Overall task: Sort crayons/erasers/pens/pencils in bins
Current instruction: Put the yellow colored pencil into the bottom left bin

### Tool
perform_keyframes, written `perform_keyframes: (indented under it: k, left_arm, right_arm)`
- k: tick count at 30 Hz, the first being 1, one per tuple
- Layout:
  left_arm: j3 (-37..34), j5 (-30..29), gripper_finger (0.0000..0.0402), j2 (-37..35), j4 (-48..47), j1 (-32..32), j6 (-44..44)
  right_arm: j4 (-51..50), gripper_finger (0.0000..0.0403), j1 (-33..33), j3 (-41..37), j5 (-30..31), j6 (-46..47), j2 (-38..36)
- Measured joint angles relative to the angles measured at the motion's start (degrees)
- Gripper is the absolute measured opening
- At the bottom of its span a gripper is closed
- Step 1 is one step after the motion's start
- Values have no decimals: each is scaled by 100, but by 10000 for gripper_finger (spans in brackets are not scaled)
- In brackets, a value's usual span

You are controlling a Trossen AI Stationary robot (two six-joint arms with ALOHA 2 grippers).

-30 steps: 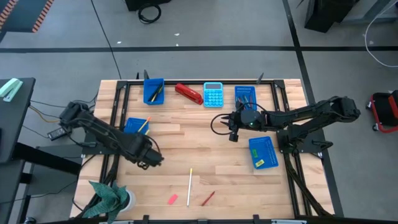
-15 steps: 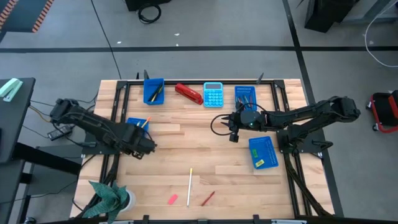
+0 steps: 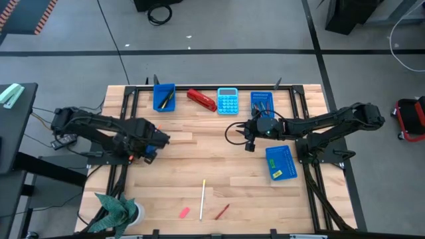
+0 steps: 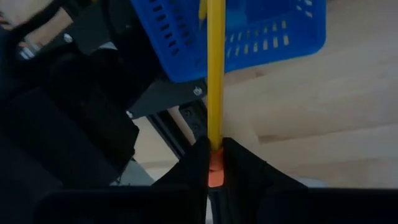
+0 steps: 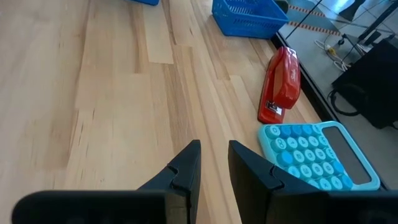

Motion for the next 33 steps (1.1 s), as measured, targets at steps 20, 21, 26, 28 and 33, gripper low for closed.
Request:
perform_keyframes:
  k: [20,21,26,28,33]
  left_arm:
    - [-625,576,98,11,91,292,814]
    - [-625,494,104,11,115,268,905]
    - [-623,449,137,11,3,88,1111]
    - [-617,447,149,11,-2,31,1111]
    - [-214,246,164,-2,-6,-127,1022]
  right_arm:
    - [-26,87,0,0,0,-92,0]
    - [-24,87,0,0,0,-95,0]
    - [2,87,0,0,0,-133,0]
    - [2,87,0,0,0,-133,0]
    - [2,87,0,0,0,-133,0]
